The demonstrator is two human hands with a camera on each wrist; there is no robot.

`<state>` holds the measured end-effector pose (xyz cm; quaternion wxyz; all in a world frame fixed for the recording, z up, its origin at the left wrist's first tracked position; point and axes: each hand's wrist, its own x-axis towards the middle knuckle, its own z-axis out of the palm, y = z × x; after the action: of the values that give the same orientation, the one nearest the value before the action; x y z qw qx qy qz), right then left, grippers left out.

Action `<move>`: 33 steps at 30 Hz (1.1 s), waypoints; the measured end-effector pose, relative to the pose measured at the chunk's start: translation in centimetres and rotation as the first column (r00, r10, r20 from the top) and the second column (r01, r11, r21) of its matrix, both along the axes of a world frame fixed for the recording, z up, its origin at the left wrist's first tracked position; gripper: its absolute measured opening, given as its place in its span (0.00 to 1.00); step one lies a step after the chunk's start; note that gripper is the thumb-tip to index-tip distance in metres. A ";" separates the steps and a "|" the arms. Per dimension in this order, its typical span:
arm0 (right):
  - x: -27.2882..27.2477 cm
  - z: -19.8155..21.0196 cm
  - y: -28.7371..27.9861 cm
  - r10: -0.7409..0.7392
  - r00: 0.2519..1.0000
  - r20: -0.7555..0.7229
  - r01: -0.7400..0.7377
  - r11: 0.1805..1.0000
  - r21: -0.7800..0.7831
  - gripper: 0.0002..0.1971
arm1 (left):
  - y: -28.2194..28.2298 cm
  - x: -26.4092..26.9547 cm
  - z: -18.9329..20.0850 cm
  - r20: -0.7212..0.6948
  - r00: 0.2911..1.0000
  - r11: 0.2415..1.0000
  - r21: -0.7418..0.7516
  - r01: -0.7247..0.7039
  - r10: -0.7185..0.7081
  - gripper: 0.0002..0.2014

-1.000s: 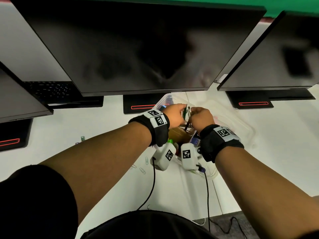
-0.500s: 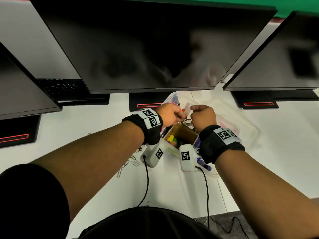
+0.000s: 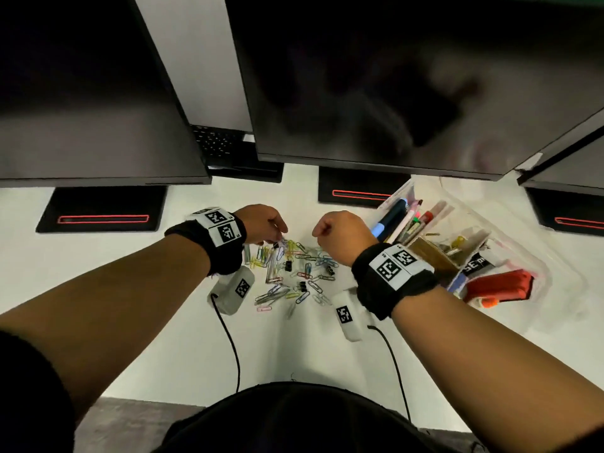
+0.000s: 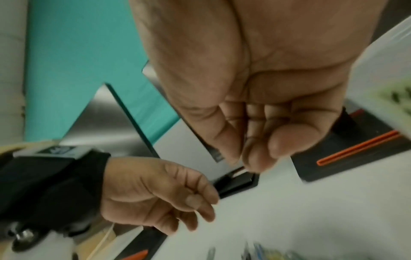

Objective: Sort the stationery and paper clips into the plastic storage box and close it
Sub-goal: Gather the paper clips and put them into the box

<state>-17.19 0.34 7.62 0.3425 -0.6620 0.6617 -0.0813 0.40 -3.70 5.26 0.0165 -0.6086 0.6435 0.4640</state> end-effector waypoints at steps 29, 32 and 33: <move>6.6 -9.5 3.0 0.197 0.951 -0.239 -0.189 0.980 0.058 0.15 | 1.2 3.1 -7.2 0.323 0.911 0.966 -0.128 -0.226 0.256 0.19; 6.1 -9.7 3.1 0.208 0.950 -0.232 -0.201 0.978 0.053 0.12 | 1.0 3.3 -7.0 0.352 0.912 0.976 -0.129 -0.178 0.213 0.15; 5.9 -9.7 3.2 0.206 0.953 -0.223 -0.198 0.978 0.058 0.12 | 1.1 3.3 -7.0 0.366 0.910 0.979 -0.121 -0.162 0.196 0.15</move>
<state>-11.28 3.53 -2.11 0.2823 -0.7251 0.6266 0.0423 3.68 -2.64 -1.69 0.0698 -0.7426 0.5898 0.3096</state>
